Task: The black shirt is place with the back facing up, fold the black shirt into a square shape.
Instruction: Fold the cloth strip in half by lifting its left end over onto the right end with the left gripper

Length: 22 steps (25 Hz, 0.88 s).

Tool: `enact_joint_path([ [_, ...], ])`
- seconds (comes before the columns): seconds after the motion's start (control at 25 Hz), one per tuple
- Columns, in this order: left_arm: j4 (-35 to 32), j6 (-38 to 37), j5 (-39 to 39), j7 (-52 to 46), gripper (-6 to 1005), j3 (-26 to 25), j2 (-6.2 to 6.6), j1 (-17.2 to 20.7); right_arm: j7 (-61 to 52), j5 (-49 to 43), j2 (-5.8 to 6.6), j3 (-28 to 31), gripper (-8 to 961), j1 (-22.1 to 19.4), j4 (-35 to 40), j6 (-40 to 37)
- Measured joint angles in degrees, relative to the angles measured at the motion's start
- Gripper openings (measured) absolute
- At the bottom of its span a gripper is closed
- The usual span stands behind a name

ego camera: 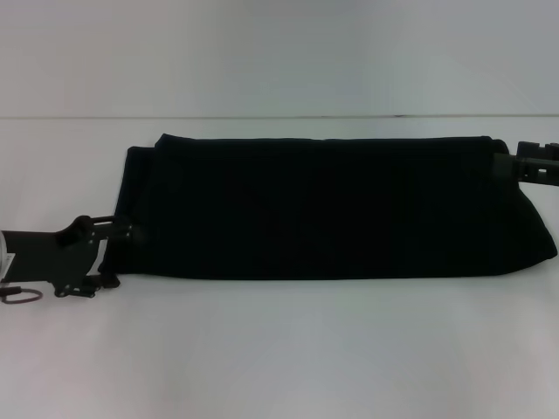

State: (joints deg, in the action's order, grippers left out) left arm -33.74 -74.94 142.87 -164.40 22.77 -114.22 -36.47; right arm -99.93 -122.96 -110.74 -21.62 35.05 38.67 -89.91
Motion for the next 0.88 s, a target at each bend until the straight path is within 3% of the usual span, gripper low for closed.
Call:
enact_joint_path([
  [0.88,0.6,3.1,-0.2,2.5,874,0.0,0.32,-0.7,0.0,0.9,0.09,0.0,932,0.1,0.0,-0.4],
])
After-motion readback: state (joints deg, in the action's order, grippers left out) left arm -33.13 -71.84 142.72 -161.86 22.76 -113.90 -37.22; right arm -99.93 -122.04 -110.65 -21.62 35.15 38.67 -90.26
